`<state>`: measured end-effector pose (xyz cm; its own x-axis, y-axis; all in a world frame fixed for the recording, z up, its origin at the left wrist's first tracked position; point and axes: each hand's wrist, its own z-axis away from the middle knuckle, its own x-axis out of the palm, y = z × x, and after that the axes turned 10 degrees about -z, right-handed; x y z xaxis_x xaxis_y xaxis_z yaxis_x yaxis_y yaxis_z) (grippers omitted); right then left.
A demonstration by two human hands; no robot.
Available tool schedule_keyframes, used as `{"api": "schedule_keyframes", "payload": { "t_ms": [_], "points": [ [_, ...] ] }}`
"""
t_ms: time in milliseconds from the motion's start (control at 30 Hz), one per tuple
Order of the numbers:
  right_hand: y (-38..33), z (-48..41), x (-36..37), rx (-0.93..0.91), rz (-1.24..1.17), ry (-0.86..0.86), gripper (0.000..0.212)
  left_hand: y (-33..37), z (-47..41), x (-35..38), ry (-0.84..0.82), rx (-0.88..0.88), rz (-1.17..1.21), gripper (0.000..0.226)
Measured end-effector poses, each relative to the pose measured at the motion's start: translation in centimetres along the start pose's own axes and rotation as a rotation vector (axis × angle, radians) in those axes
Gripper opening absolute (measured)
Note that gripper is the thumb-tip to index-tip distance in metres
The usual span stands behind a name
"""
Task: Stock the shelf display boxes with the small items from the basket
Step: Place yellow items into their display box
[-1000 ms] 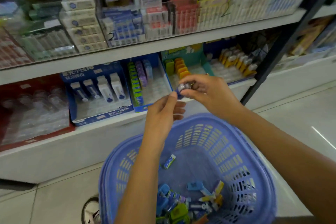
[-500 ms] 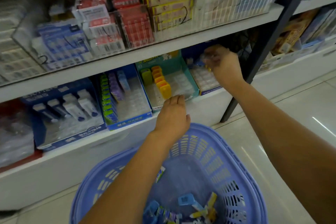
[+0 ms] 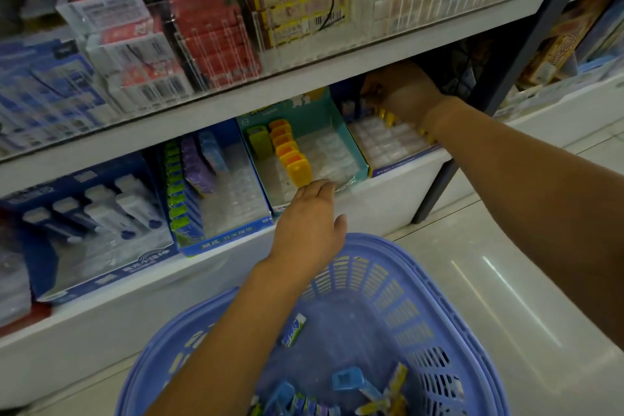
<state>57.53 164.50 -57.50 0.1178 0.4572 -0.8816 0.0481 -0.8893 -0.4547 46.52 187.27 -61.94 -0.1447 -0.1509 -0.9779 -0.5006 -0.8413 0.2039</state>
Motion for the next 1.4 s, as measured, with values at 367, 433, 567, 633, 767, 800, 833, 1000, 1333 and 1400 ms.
{"api": "schedule_keyframes", "payload": {
  "t_ms": [367,433,567,633,767,800,833,1000,1333,1400],
  "points": [
    [-4.6,4.1,0.5,0.006,0.153,-0.003,0.015,0.5,3.6,-0.8,0.313,0.046,0.293,0.023],
    [-6.9,8.2,1.2,-0.113,0.092,-0.031,0.014,-0.5,6.0,1.0,0.258,0.023,0.297,0.020],
    [-10.5,15.9,4.6,-0.271,-0.006,-0.421,0.009,-3.7,10.8,6.9,-0.224,-0.154,0.114,0.028],
    [-11.2,18.8,8.0,-0.228,-0.008,-0.628,0.009,-5.3,13.0,10.2,-0.485,-0.211,0.026,0.025],
    [-9.4,23.6,16.2,0.065,0.022,-1.036,0.034,-8.6,18.0,15.3,-0.826,-0.251,0.010,0.033],
    [-8.6,24.7,18.0,0.130,0.032,-1.103,0.046,-9.2,19.1,16.1,-0.853,-0.251,0.036,0.034],
    [-7.9,25.5,19.5,0.165,0.046,-1.130,0.056,-9.5,19.9,16.6,-0.866,-0.252,0.061,0.034],
    [-6.9,28.4,24.8,0.127,0.017,-1.076,0.054,-10.3,20.1,17.3,-0.926,-0.289,0.116,0.043],
    [-11.3,29.9,29.8,-0.031,0.003,-1.112,0.039,-10.9,19.5,19.1,-0.920,-0.424,0.093,0.041],
    [-11.6,29.7,29.7,-0.027,0.018,-1.082,0.030,-11.0,18.9,18.8,-0.852,-0.435,0.160,0.041]
  ]
}}
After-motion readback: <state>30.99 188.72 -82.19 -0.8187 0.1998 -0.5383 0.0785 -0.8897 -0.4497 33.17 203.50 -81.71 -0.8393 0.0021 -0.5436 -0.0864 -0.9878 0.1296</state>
